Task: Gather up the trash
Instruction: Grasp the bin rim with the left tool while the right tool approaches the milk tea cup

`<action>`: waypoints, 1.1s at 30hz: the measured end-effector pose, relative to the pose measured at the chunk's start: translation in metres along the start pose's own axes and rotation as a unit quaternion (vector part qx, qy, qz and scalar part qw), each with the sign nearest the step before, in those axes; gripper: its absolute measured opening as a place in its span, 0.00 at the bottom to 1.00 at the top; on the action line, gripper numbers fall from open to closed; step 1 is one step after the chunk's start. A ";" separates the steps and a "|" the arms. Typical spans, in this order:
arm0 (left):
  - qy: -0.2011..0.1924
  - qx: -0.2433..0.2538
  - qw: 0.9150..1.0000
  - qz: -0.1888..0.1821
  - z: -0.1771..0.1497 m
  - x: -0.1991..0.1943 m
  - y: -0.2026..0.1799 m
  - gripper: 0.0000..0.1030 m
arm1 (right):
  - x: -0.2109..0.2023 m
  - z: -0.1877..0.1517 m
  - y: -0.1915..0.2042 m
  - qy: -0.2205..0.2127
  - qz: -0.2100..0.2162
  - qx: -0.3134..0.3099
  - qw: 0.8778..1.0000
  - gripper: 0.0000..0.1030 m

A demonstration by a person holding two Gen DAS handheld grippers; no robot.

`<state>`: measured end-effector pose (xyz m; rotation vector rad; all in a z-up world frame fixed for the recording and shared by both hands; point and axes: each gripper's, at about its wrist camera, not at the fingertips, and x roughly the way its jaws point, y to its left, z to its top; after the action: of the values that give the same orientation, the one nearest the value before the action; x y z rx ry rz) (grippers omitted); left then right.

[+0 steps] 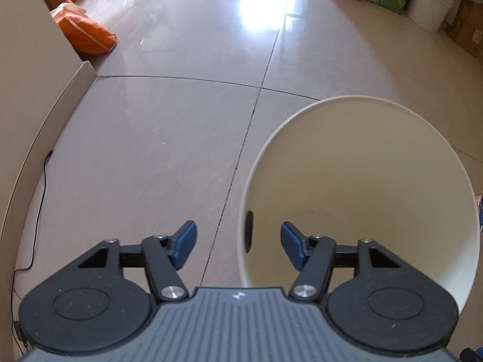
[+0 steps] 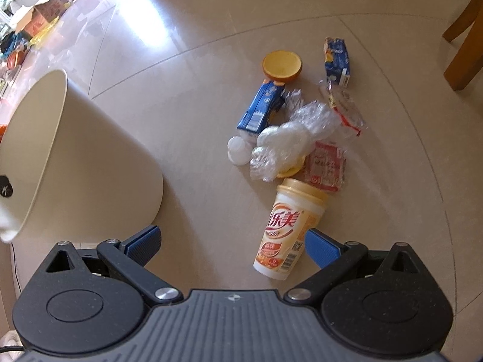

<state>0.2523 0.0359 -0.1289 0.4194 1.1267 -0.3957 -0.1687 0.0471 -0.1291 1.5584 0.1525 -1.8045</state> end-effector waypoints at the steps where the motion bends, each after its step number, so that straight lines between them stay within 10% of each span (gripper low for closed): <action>1: -0.003 0.007 1.000 0.000 -0.001 0.001 -0.002 0.53 | 0.001 -0.001 0.000 0.000 -0.001 0.005 1.000 1.00; 13: -0.042 0.078 0.996 0.017 -0.010 0.008 -0.024 0.21 | 0.016 -0.011 -0.010 0.003 -0.018 0.029 0.999 1.00; 33: -0.018 0.054 0.998 -0.002 -0.014 0.020 -0.017 0.20 | 0.028 -0.018 -0.015 0.006 -0.037 0.063 0.997 1.00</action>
<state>0.2402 0.0264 -0.1542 0.5030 1.0735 -0.4670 -0.1632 0.0550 -0.1646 1.6711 0.1058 -1.8948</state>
